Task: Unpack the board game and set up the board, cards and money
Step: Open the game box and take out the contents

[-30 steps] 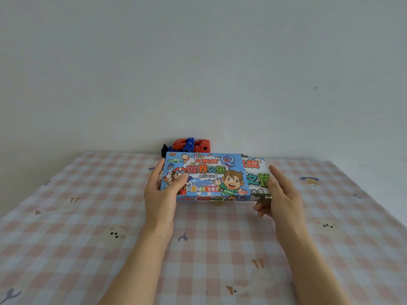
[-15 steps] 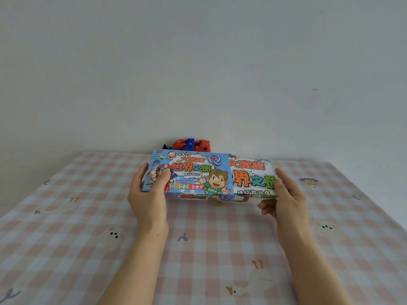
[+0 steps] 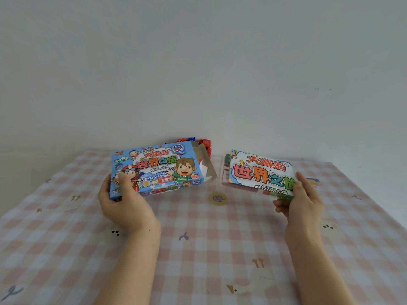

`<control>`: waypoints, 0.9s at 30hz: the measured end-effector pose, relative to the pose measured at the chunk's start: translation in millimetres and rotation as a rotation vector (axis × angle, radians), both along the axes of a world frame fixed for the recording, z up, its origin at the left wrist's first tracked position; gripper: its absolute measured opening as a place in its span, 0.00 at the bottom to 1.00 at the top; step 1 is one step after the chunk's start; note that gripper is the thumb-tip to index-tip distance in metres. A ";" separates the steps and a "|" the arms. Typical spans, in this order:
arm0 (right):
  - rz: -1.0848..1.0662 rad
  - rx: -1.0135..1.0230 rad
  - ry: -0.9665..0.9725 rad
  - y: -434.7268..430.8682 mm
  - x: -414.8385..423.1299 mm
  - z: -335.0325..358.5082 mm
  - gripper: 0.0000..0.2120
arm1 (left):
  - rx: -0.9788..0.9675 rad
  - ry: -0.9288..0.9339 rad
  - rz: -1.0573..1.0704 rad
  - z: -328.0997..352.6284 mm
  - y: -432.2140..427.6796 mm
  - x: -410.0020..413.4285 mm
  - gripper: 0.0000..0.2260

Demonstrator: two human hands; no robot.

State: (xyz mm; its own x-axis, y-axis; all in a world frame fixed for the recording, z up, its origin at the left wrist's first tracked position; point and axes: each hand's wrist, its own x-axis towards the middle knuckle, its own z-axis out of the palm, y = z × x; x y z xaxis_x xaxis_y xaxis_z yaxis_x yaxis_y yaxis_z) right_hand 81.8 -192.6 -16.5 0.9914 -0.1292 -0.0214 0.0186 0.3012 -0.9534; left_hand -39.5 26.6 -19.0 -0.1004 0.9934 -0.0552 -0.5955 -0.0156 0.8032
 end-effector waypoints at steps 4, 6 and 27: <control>0.002 -0.081 -0.011 1.1 -0.5 -1.7 0.16 | -0.051 -0.024 0.063 -0.2 7.1 -1.9 0.11; 0.035 -0.144 0.003 2.4 0.3 -3.1 0.15 | -0.083 -0.026 0.029 -1.3 7.8 -1.3 0.13; 0.098 -0.653 -0.615 16.6 -23.6 -1.5 0.12 | -0.050 0.034 -0.391 2.9 -4.8 6.1 0.07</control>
